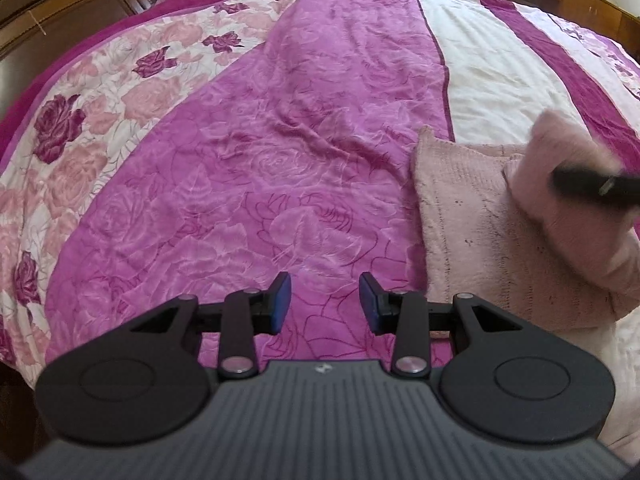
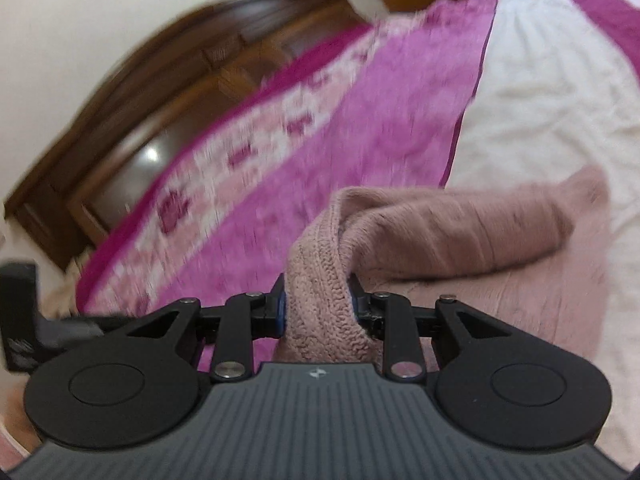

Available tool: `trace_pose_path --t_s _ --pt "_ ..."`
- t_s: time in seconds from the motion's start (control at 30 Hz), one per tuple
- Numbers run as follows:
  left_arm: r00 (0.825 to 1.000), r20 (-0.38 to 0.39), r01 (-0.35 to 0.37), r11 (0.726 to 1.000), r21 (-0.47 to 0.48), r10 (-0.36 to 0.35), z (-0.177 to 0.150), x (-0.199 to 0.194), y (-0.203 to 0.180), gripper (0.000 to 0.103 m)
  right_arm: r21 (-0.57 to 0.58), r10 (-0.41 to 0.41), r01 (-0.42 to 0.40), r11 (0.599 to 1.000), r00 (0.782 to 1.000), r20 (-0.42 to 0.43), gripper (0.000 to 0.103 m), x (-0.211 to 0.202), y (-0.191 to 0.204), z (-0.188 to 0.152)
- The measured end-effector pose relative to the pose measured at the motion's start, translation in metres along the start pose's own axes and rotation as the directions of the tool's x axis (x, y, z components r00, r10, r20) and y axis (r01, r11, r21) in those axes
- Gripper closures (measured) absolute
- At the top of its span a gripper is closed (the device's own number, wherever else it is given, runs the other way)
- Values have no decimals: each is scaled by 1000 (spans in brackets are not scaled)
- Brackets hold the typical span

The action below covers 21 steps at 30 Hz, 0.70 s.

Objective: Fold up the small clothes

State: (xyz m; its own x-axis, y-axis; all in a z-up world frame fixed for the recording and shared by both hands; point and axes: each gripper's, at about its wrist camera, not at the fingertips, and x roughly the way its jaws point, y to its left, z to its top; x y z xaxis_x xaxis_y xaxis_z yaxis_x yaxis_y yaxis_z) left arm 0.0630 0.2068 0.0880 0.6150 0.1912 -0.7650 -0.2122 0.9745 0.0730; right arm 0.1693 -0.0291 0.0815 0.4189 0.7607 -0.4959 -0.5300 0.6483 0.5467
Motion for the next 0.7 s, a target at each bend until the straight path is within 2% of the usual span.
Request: trace_pose_path --t_s 0.13,0.2,0.27,0.33,0.47,0.7 --pt "1000 3 1 1000 -20 -1 1 2 9 63 -83 -53 45 996 994 -98 71 37 13 -16" --pt "1000 9 2 1000 -23 -2 2 2 11 63 -126 -83 68 990 990 -114 67 46 20 -24" --pt "1000 18 8 1000 -20 -8 4 2 12 63 -154 -95 79 985 990 -100 56 50 29 -28" --pt "1000 27 14 1000 -16 -14 7 2 11 63 -153 -89 75 985 992 -86 38 48 34 -31" --pt "998 54 42 999 -11 -41 14 0 4 63 -162 -107 98 982 993 -53 34 34 44 -39" --pt "986 96 129 991 47 -133 33 0 -26 63 -150 -139 147 978 988 60 33 -26 43 -48"
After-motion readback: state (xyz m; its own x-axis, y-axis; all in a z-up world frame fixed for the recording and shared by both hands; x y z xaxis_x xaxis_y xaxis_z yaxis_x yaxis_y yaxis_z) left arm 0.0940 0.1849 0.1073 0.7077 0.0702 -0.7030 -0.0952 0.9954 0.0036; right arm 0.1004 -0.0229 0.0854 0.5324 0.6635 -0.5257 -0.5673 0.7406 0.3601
